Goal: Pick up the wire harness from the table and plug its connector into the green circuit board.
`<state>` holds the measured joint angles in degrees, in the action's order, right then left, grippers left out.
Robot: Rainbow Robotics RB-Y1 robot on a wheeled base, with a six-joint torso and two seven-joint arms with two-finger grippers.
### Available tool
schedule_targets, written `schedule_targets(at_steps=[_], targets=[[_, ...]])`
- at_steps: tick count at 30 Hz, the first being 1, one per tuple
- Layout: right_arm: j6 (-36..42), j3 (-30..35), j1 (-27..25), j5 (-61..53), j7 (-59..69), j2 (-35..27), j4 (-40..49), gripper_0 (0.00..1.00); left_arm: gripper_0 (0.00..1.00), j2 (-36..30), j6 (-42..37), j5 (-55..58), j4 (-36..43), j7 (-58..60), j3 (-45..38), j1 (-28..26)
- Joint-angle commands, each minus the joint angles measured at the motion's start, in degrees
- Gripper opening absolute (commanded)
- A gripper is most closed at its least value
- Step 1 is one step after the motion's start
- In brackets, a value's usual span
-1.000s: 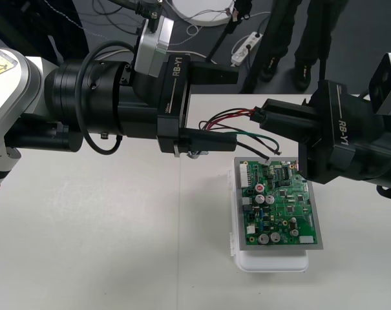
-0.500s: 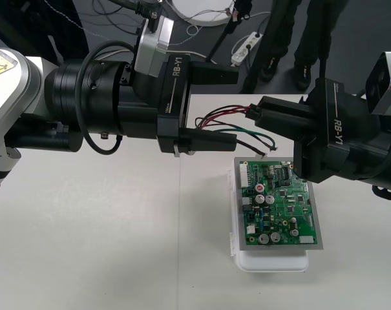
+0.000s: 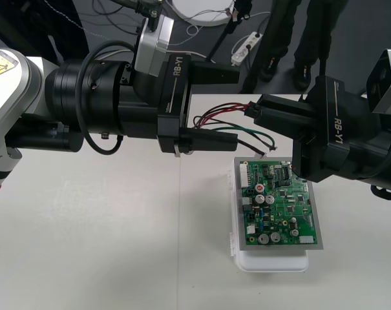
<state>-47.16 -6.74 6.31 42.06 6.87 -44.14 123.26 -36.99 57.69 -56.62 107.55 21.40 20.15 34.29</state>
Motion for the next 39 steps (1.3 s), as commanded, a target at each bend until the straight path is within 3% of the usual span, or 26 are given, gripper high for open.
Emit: schedule_targets(at_steps=[1,18,20,21,22,39], targets=[[0.5,-0.6,1.6,0.2,1.7,0.7,2.2,0.00,1.00,1.3,-2.5,2.0,0.4,0.7,0.6,1.6],[0.4,-0.6,1.6,0.3,2.2,0.7,2.3,0.00,1.00,1.8,-2.5,2.4,0.5,0.1,0.6,1.6],[0.4,-0.6,1.6,0.2,2.4,0.7,2.2,0.00,0.50,2.0,-2.5,2.4,0.6,-0.1,0.6,1.6],[0.5,-0.6,1.6,0.3,2.4,0.7,2.3,0.00,0.34,2.0,-2.5,2.4,0.5,-0.2,0.6,1.6],[0.5,-0.6,1.6,0.2,2.4,0.7,2.3,0.00,0.01,2.0,-2.5,2.4,0.6,-0.3,0.6,1.6],[0.5,-0.6,1.6,0.2,2.8,0.7,2.2,0.00,0.00,2.3,-2.5,2.7,0.5,-1.0,0.7,1.7]])
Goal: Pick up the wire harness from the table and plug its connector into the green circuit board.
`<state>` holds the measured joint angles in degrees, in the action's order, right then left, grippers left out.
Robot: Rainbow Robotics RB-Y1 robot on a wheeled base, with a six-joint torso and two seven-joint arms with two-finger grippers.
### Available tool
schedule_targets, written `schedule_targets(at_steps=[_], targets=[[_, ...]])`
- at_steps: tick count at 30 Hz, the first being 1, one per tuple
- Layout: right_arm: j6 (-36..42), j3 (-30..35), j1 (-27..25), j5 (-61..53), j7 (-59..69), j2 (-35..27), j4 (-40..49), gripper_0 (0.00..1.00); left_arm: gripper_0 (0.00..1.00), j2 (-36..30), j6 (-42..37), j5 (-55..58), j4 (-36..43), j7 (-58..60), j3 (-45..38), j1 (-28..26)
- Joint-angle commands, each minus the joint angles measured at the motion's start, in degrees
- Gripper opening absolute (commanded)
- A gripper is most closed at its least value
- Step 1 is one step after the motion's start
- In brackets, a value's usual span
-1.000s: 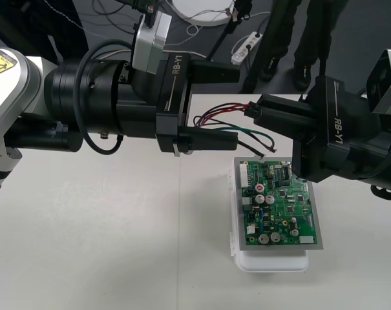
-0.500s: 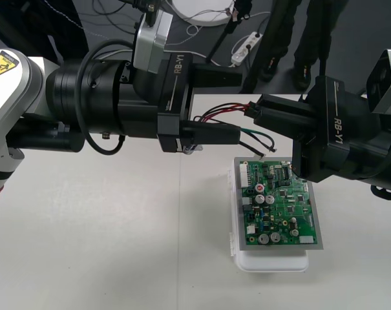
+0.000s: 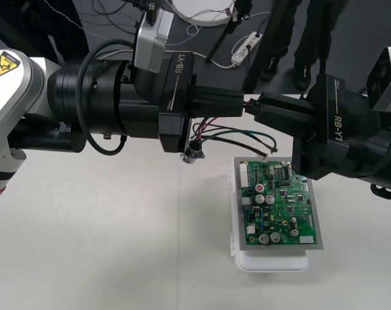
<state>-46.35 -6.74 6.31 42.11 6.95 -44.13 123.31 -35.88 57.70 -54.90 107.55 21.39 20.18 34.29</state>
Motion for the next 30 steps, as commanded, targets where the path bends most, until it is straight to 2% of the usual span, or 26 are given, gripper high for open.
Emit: schedule_targets(at_steps=[1,13,16,18,20,24,25,26,30], targets=[[-0.3,-0.6,1.6,0.2,2.8,0.7,2.3,0.00,0.00,1.1,-2.5,1.0,0.5,-1.0,0.6,1.7],[-0.1,-0.6,1.6,0.2,3.3,0.7,1.8,0.00,0.00,1.1,-2.5,1.9,0.5,-1.1,0.6,1.7],[0.0,-0.6,1.6,0.3,3.3,0.7,1.7,0.49,0.00,1.0,-2.5,1.9,0.5,-1.2,0.6,1.6],[0.0,-0.6,1.6,0.3,3.3,0.7,1.5,0.65,0.00,0.9,-2.5,1.9,0.5,-1.3,0.6,1.7],[0.0,-0.6,1.6,0.2,3.3,0.7,1.3,0.68,0.00,0.8,-2.5,1.9,0.5,-1.4,0.6,1.6],[0.0,-0.6,1.6,0.3,3.3,0.7,1.1,0.68,0.00,0.6,-2.5,1.9,0.5,-1.8,0.6,1.6],[0.0,-0.6,1.6,0.2,3.3,0.7,1.0,0.86,0.00,0.6,-2.5,1.9,0.5,-1.9,0.5,1.6],[0.0,-0.6,1.6,0.3,3.3,0.7,0.8,0.99,0.00,0.5,-2.5,1.9,0.5,-1.9,0.6,1.4],[0.0,-0.6,1.5,0.3,3.3,0.7,0.2,1.00,0.00,0.2,-2.5,1.9,0.5,-2.0,0.6,1.1]])
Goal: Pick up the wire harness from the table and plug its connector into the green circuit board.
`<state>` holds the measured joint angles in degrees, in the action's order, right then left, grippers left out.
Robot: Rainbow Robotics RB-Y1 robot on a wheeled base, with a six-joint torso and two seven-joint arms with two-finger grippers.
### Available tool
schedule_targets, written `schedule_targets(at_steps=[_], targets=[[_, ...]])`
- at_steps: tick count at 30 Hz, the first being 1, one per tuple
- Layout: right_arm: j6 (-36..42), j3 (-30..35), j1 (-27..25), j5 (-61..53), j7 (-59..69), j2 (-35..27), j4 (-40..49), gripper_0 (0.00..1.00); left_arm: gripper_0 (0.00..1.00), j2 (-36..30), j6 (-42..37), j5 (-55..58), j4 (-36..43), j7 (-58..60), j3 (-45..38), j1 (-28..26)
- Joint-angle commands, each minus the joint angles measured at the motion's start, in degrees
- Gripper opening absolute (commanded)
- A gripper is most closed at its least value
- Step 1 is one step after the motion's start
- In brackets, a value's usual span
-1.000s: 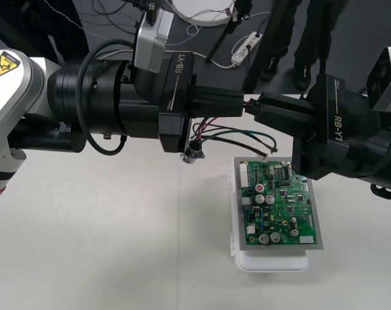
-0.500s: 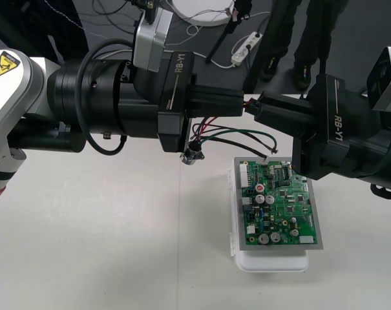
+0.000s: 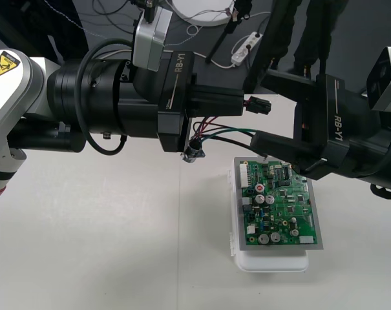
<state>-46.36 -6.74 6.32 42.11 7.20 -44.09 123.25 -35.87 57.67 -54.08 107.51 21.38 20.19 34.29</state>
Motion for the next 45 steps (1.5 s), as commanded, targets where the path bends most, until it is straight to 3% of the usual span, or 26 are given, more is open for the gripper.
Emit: schedule_targets(at_steps=[1,10,20,27,34,45], targets=[[0.0,-0.6,1.6,0.3,2.9,0.6,-0.1,1.00,0.00,0.1,-2.4,1.1,0.4,-2.2,0.5,0.9],[0.0,-0.6,1.0,2.1,3.1,-1.0,-1.2,1.00,0.00,-0.2,1.3,3.3,-2.2,-3.9,0.5,-0.4],[-2.0,2.0,-3.6,2.9,3.1,-6.3,-1.4,1.00,0.00,-0.1,11.4,8.5,-12.4,-13.8,0.5,-0.9],[-11.8,14.1,-10.0,8.7,3.7,-10.3,-2.5,1.00,0.00,-0.1,19.0,9.7,-20.2,-20.3,0.5,-1.2],[-25.3,24.0,-11.4,13.6,5.5,-11.1,-8.6,1.00,0.00,0.2,24.9,9.7,-27.9,-26.7,0.5,-1.5],[-35.1,29.7,-11.4,28.4,9.4,-11.8,-13.1,1.00,0.00,2.3,32.0,9.6,-38.3,-33.9,0.5,-1.5]])
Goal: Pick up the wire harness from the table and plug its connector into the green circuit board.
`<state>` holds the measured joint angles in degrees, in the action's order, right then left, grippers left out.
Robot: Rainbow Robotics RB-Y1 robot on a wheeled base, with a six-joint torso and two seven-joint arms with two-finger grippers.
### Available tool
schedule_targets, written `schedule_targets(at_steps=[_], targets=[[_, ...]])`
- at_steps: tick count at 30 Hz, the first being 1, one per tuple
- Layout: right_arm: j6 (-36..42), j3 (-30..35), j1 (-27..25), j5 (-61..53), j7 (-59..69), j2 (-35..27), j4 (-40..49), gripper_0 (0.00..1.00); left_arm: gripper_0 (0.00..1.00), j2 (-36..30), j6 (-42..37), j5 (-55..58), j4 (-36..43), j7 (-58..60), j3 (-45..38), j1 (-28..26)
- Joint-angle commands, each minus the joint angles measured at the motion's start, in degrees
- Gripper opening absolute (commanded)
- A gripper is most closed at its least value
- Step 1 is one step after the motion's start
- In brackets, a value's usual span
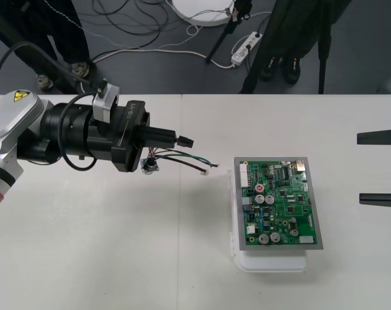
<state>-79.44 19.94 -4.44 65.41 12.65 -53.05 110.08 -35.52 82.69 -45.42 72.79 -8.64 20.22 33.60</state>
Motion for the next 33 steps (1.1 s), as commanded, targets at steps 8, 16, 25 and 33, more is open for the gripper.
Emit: schedule_targets(at_steps=[8,16,25,33], targets=[[-7.7,2.6,-0.7,19.3,9.7,-3.9,1.7,1.00,0.00,4.3,7.3,1.0,-12.7,-10.8,1.9,-0.9],[-8.2,-2.9,0.1,31.5,11.6,-5.0,6.2,1.00,0.00,6.7,7.3,2.0,-19.3,-17.5,5.5,-0.9],[-10.6,-12.1,5.4,41.2,14.8,-5.6,7.5,1.00,0.00,9.9,7.3,2.2,-25.3,-25.1,8.3,-0.8],[-10.6,-16.1,7.1,49.2,23.5,-5.6,14.2,1.00,0.00,13.4,7.3,2.4,-31.0,-31.7,10.8,-0.8]])
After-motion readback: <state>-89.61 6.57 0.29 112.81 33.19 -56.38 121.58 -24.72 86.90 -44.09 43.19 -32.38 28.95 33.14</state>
